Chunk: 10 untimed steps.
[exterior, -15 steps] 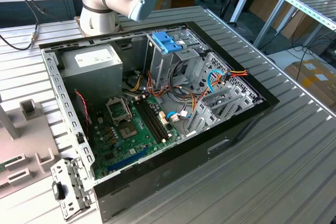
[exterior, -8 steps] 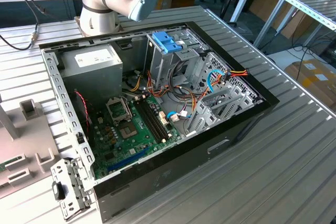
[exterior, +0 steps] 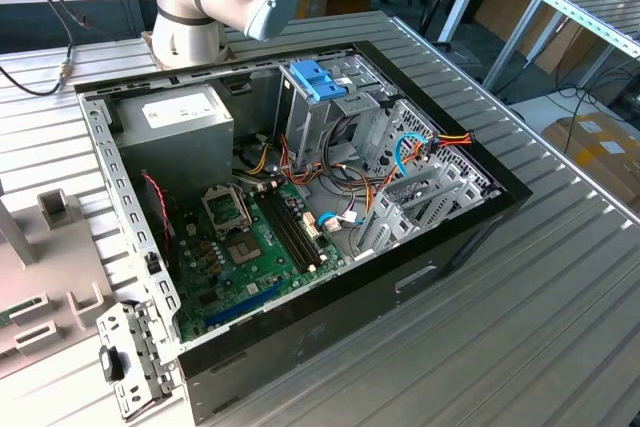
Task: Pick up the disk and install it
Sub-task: 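Pick up the disk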
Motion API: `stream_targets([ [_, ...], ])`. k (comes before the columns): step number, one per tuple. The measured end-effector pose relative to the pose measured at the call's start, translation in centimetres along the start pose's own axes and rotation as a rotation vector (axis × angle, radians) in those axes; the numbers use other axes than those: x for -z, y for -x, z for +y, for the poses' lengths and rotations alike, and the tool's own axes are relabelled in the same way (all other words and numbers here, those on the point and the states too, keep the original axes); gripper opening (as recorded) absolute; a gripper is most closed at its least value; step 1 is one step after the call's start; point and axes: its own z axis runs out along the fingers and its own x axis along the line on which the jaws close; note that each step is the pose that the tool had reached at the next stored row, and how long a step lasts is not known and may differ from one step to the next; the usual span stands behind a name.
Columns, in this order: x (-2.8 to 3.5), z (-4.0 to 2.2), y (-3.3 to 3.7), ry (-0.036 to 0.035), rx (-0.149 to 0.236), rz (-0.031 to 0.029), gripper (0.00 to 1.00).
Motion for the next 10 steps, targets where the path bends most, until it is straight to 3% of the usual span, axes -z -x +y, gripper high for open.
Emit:
stream_targets([
  [10,-0.01,0.00,0.00,0.0019,0.089,0.0019,0.11],
])
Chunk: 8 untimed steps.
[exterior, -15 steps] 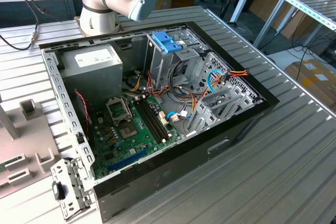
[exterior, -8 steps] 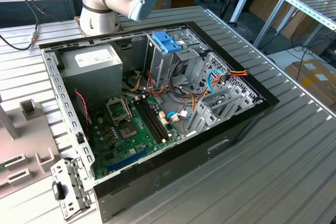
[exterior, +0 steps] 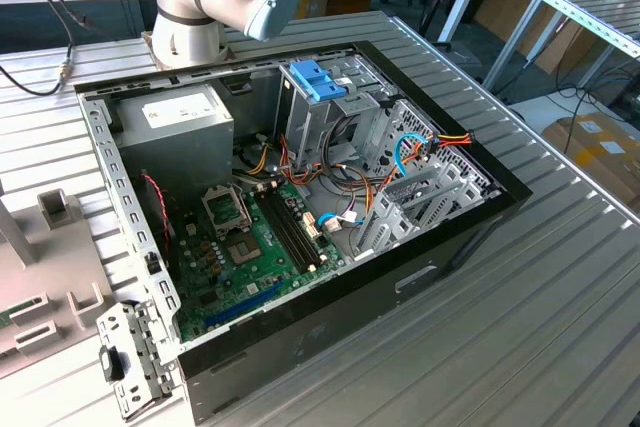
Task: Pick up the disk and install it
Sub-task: 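Pick up the disk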
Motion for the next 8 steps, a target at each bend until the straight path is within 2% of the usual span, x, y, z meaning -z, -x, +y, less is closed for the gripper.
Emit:
stream_targets([
  [8,0.00,0.00,0.00,0.0014,0.059,0.0013,0.11],
])
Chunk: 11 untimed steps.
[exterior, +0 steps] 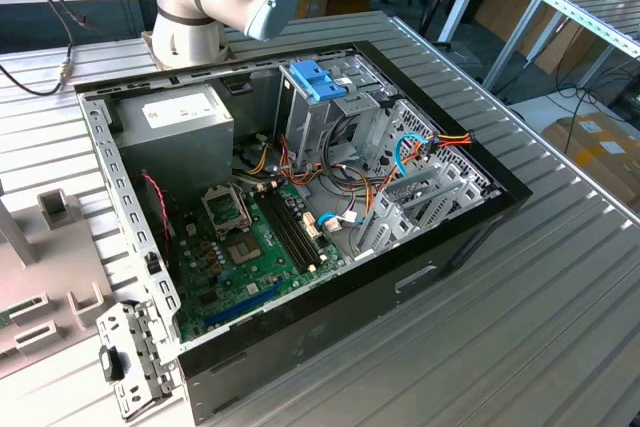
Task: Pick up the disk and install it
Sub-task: 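Pick up the disk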
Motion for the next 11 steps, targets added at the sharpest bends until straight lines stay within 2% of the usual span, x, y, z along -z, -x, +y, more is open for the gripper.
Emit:
stream_targets([
  [11,-0.01,0.00,0.00,0.0016,0.074,0.0015,0.11],
])
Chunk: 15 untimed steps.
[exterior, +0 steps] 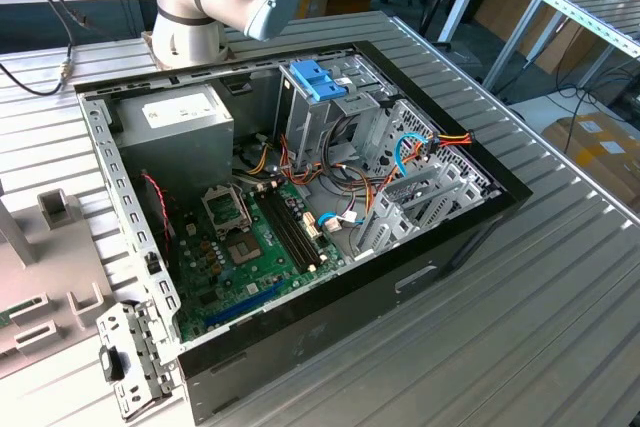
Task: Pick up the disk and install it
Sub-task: 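Pick up the disk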
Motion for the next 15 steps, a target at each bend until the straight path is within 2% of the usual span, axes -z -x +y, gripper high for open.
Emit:
stream_targets([
  [9,-0.01,0.00,0.00,0.0014,0.065,0.0014,0.11],
  [15,-0.02,0.00,0.00,0.0030,0.139,0.0030,0.11],
])
